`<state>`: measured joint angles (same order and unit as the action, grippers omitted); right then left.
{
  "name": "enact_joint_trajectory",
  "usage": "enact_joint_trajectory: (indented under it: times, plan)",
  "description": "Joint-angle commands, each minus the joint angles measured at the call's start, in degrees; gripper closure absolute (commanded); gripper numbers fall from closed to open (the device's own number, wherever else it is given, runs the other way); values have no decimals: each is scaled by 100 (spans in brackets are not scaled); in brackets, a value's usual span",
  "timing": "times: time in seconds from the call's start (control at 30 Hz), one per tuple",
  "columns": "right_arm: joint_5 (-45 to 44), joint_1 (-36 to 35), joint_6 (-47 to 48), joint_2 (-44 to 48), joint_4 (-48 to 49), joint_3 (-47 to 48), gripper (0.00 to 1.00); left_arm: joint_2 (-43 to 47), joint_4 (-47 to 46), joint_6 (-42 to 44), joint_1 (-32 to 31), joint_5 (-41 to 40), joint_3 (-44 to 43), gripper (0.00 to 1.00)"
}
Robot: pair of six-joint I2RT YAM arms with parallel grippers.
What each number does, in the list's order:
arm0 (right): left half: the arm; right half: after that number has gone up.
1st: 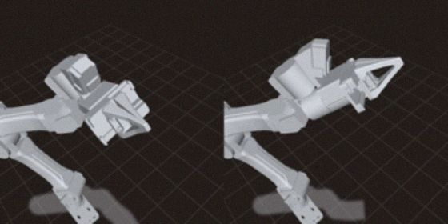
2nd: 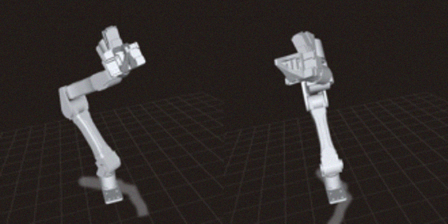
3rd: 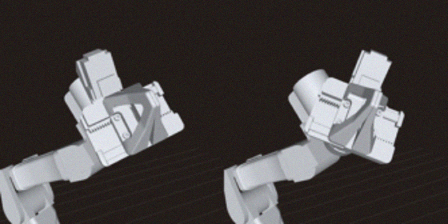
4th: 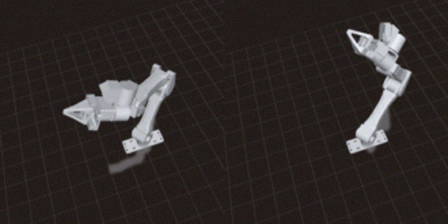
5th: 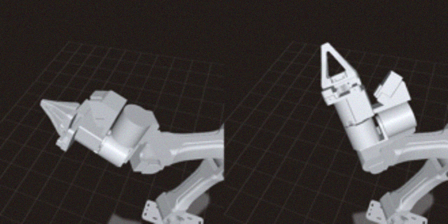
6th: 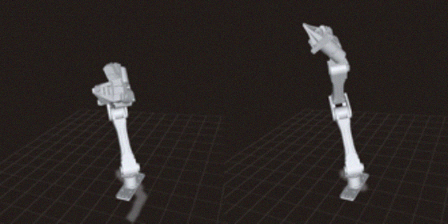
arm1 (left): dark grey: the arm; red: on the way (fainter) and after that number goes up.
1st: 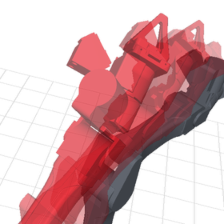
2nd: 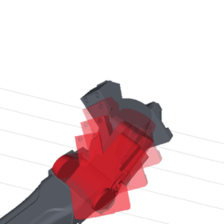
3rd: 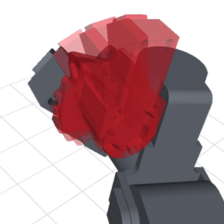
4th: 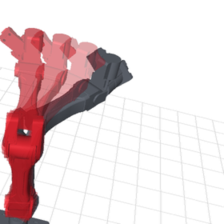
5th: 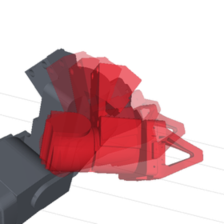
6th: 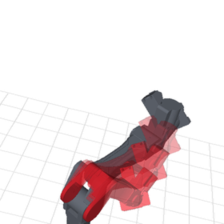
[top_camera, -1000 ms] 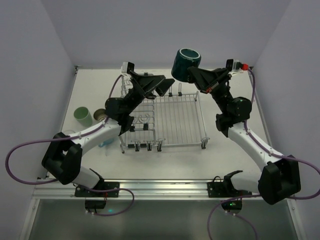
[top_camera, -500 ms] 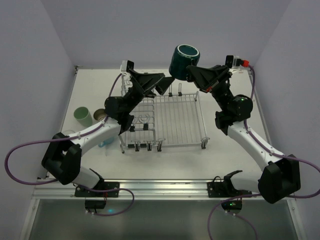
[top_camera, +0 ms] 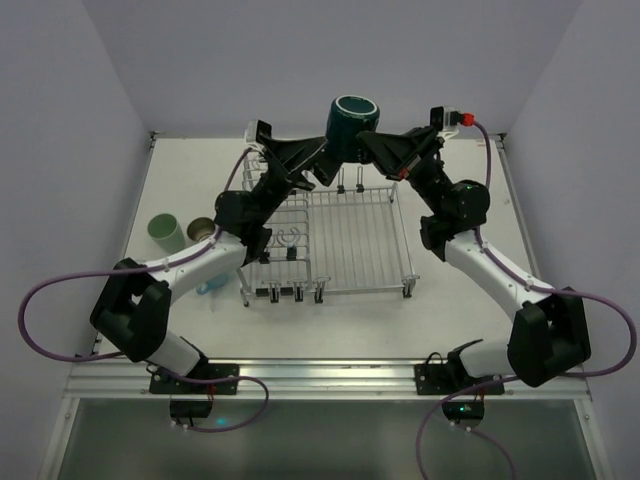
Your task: Unload the cups from the dish rack
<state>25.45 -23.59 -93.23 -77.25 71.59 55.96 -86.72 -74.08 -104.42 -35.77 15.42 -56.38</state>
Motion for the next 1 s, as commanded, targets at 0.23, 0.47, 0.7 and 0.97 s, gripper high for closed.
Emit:
enact_joint_trajectory:
  times: [0.23, 0.47, 0.7, 0.97]
  plan:
    - [206, -101, 209, 70, 2359, 450, 100, -91, -1608, -263, -27, -627, -347, 35]
    - [39, -198, 270, 35, 2377, 591, 100, -231, -2434, -518, -27, -997, -233, 42]
    - [-268, -312, 200, -70, 2394, 652, 100, -355, -3015, -597, -35, -1208, -303, 53]
    - [-488, -549, 139, -299, 2403, 810, 100, -451, -3270, -685, -132, -1252, -681, 49]
